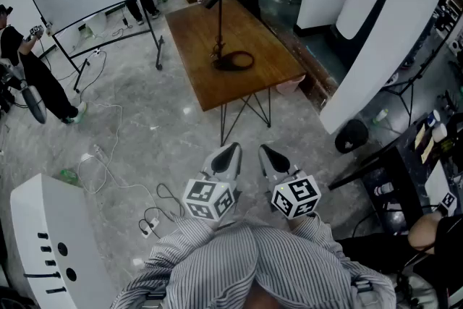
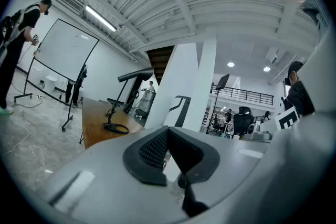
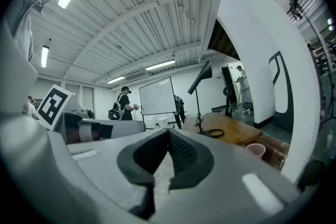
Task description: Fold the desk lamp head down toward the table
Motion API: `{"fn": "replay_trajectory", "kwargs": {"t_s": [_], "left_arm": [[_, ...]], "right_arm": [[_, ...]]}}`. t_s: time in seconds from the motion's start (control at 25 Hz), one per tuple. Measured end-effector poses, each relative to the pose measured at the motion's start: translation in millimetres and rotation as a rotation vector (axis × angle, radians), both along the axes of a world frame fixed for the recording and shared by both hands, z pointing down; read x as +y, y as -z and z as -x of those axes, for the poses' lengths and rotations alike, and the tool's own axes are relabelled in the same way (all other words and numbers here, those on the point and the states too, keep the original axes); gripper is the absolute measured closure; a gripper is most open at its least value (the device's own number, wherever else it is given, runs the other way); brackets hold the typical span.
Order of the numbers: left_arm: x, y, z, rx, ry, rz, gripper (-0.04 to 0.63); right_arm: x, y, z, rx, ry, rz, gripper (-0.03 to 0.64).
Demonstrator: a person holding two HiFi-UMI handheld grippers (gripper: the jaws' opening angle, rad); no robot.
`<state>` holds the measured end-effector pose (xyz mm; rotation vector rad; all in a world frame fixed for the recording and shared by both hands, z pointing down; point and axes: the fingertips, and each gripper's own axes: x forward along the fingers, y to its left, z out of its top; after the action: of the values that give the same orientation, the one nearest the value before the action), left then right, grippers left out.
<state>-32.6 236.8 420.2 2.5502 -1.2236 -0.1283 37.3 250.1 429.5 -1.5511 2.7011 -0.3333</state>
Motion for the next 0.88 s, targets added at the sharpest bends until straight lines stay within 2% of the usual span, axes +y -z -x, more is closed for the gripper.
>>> {"fn": "replay_trajectory", "kwargs": {"t_s": [0.6,0.88], "left_arm": [[-5,-7,-3,0.012,0.0,0.029,0.594],[-3,-10,0,0.009,0.015,0.03,0.594]], "right_arm": [[-8,-6,-8,0.017,-0.011,0.011,0.617],[-5,-9,-2,0.016,0.015,0.017,0.617]]}}
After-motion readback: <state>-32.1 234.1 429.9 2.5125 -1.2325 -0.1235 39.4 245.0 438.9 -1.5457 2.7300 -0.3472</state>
